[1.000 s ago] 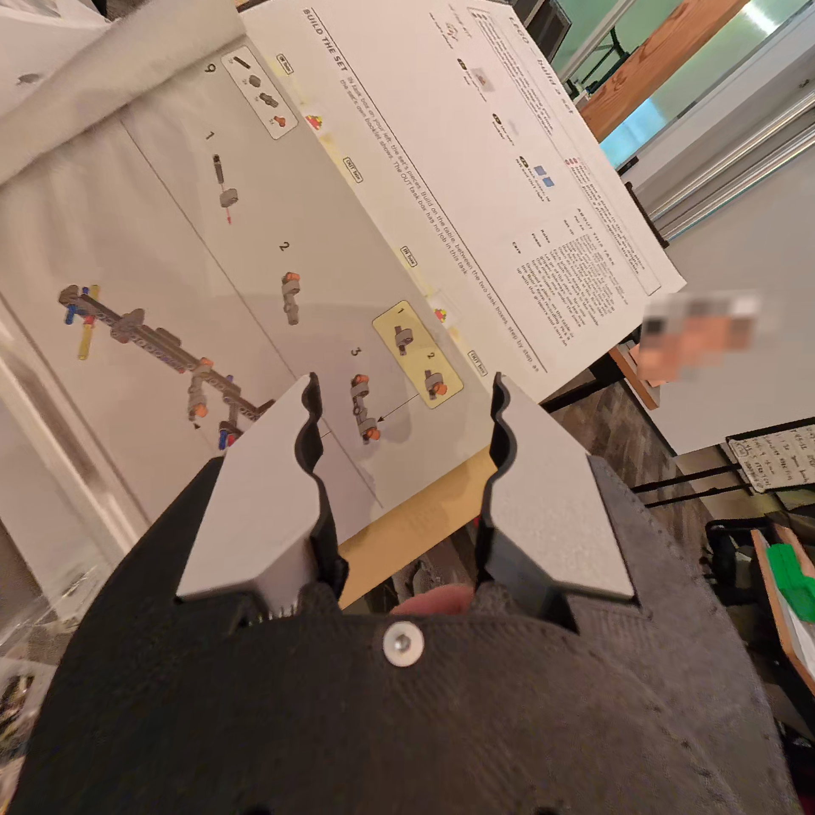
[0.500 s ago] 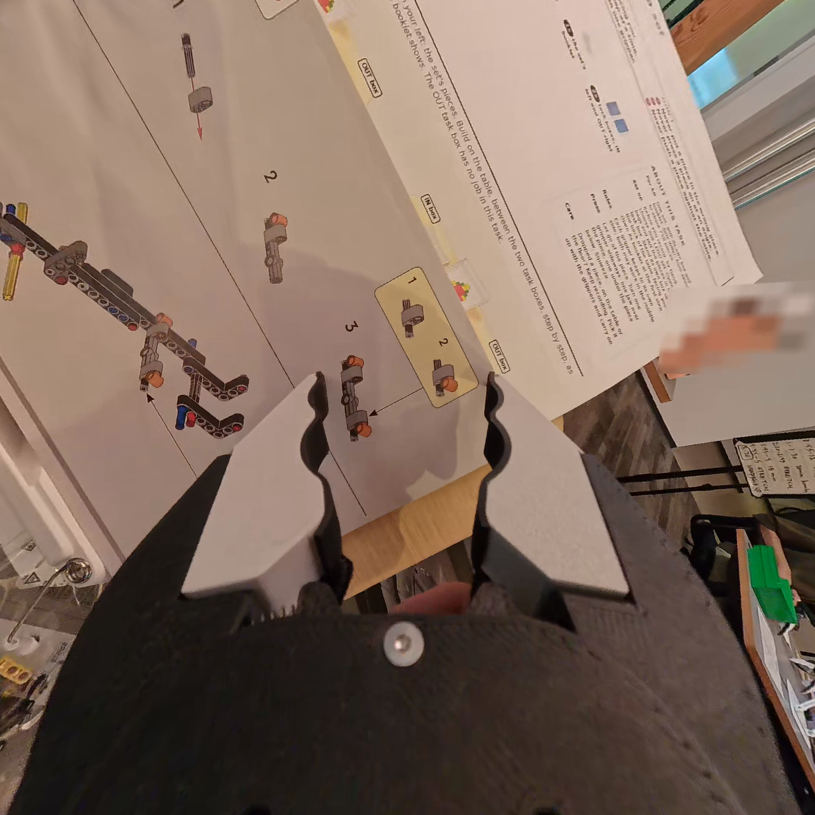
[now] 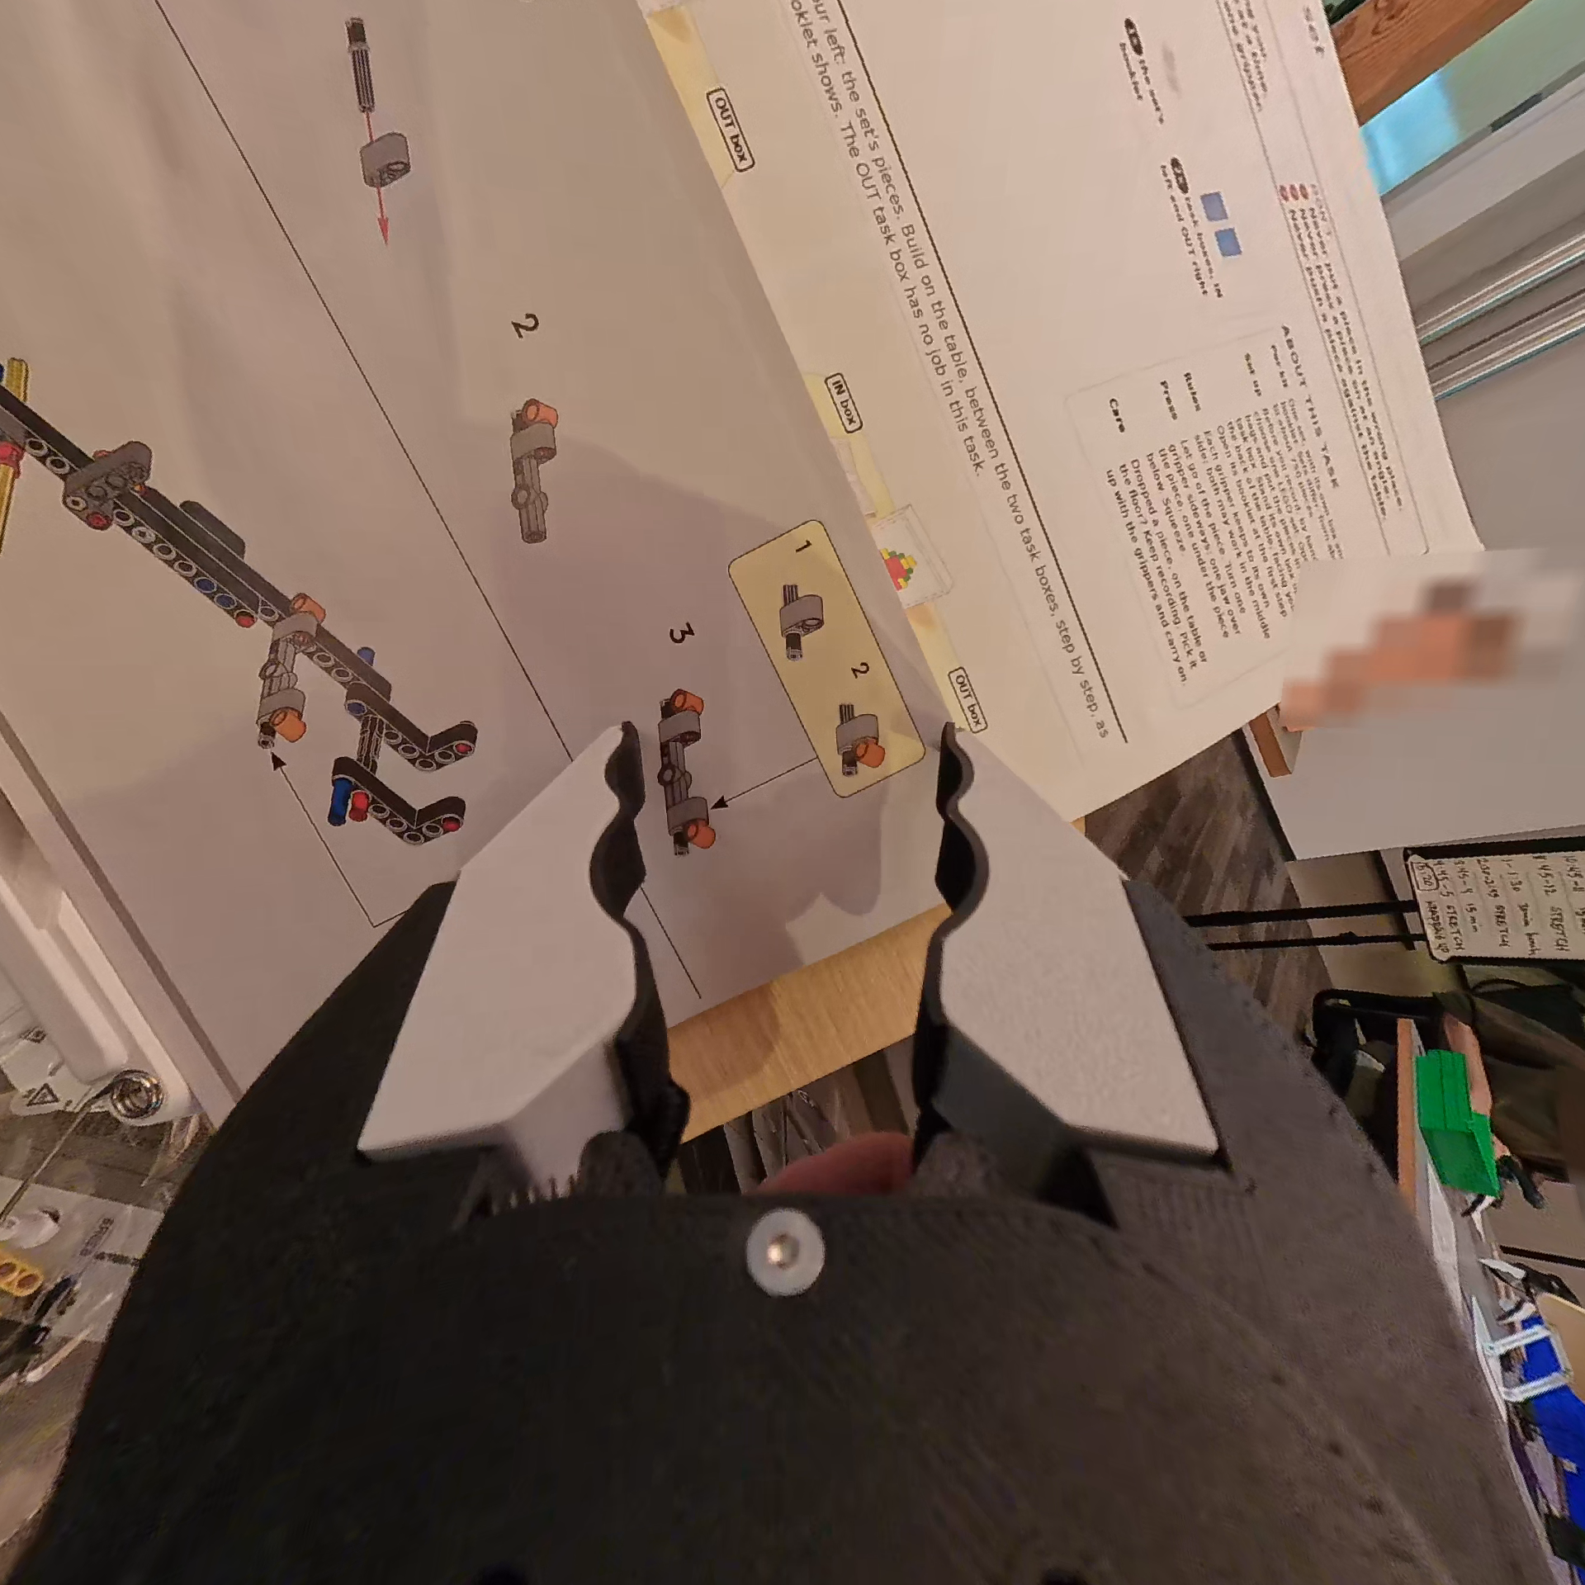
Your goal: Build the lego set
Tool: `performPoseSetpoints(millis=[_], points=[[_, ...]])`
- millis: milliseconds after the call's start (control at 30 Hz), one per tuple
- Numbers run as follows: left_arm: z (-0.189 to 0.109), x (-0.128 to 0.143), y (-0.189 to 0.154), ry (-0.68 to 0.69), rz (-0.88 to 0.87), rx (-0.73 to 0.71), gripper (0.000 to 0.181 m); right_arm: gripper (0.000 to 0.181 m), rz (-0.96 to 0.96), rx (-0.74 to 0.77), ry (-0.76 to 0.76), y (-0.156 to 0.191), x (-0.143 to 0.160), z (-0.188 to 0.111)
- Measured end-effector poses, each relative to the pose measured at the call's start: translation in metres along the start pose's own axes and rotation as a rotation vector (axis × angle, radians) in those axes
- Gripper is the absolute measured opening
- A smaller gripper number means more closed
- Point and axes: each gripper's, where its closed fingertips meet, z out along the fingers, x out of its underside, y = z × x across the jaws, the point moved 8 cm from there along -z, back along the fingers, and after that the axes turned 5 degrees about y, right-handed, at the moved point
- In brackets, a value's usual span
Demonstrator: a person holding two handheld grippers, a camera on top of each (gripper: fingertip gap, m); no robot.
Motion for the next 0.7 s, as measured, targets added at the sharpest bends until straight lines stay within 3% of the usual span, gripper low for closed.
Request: performPoseSetpoints(millis=[700], points=[[0.001, 0.011, -0.014, -0.009, -0.072, -0.06, 0.05, 0.068, 0.004, -0.009, -0.019, 0.0, 0.002, -0.001]])
